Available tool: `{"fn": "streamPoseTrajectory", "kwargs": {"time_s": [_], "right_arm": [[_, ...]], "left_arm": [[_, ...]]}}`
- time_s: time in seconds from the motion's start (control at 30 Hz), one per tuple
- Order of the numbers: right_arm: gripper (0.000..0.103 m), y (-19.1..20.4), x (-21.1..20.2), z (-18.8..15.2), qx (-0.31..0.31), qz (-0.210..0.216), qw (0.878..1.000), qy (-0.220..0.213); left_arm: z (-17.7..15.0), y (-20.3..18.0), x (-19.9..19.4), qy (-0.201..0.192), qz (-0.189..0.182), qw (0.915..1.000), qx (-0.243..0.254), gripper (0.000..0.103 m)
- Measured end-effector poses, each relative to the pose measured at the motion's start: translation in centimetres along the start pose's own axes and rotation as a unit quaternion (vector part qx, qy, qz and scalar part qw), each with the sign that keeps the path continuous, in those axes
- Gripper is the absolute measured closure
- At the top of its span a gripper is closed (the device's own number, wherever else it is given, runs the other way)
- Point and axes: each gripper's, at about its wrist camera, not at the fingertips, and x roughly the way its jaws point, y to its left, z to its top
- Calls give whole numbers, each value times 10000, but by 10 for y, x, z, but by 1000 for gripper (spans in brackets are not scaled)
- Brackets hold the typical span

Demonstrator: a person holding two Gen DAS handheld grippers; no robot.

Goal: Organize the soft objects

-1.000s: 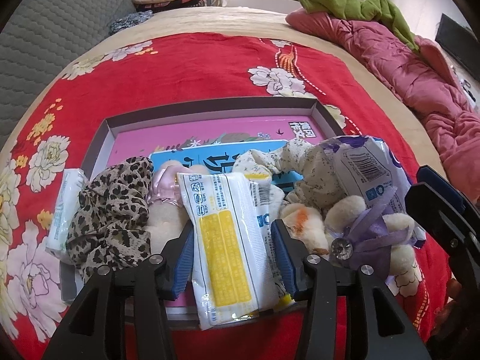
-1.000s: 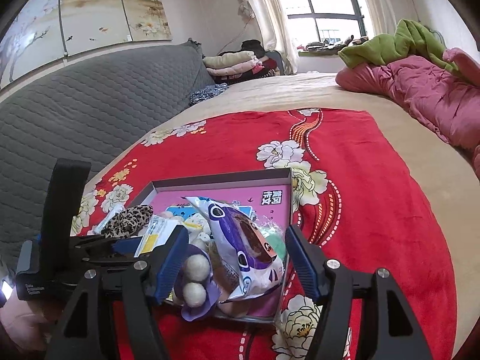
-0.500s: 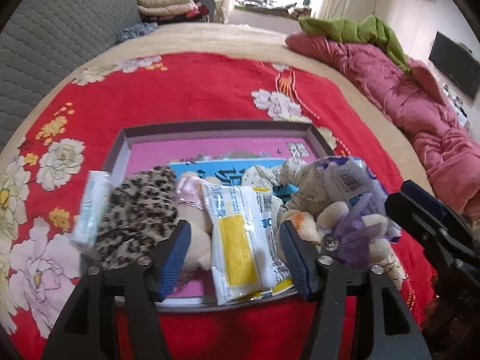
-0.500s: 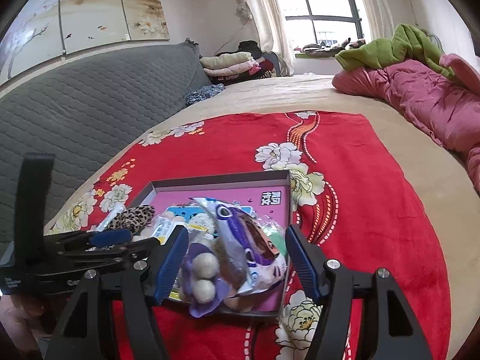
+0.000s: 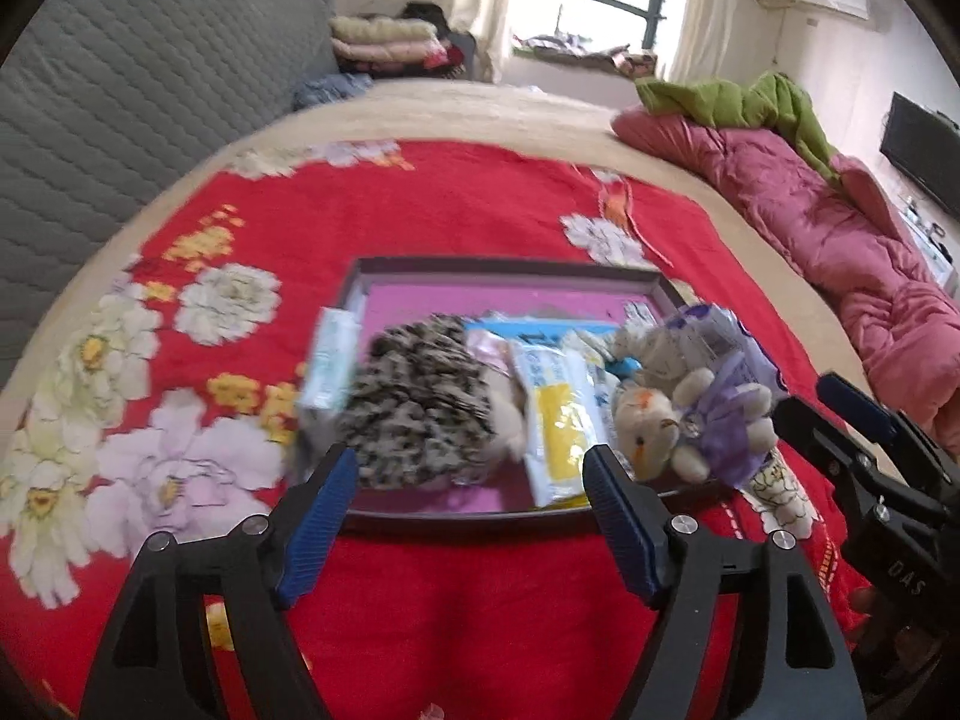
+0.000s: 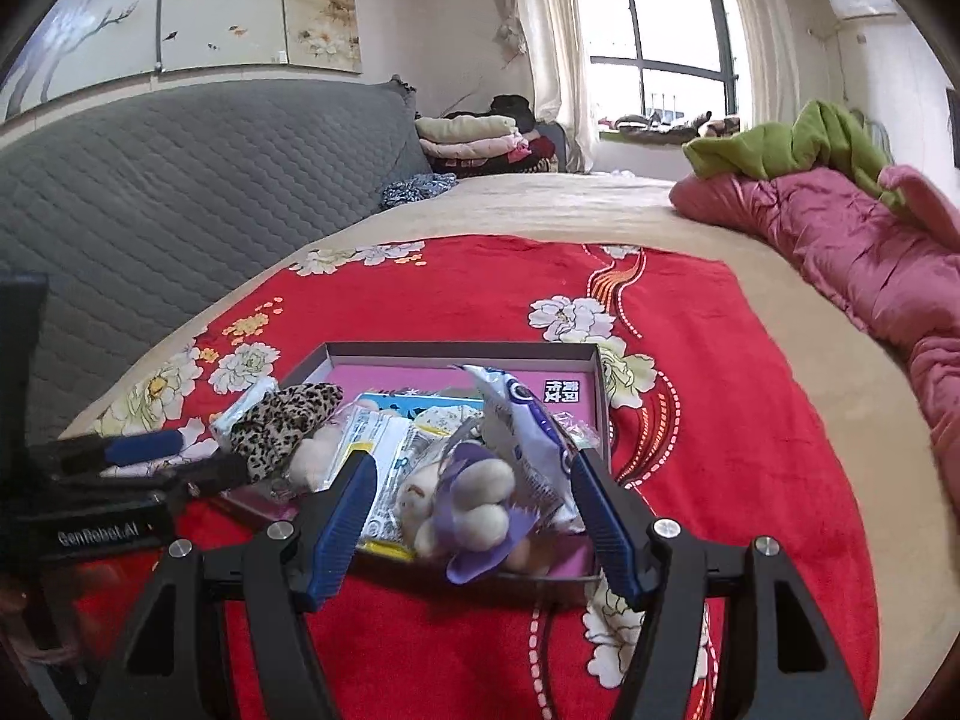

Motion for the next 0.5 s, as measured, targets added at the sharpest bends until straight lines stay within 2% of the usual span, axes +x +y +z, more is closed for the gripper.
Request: {"fn": "streamPoseTrajectory", "kwargs": {"time_s": [0.13, 0.23, 0.5], "right_arm": [[36, 10, -10, -3, -10, -44, 10000, -69], [36, 15, -17, -4, 32, -63, 9999, -113], [36, 31, -28, -6, -95, -120, 9998, -109]], "left_arm": [[-5, 12, -22, -336, 110, 9993, -152, 24], [-5, 20, -32, -426, 114, 9987, -247, 24], [-9, 24, -45, -378, 311, 9985, -246, 24]]}}
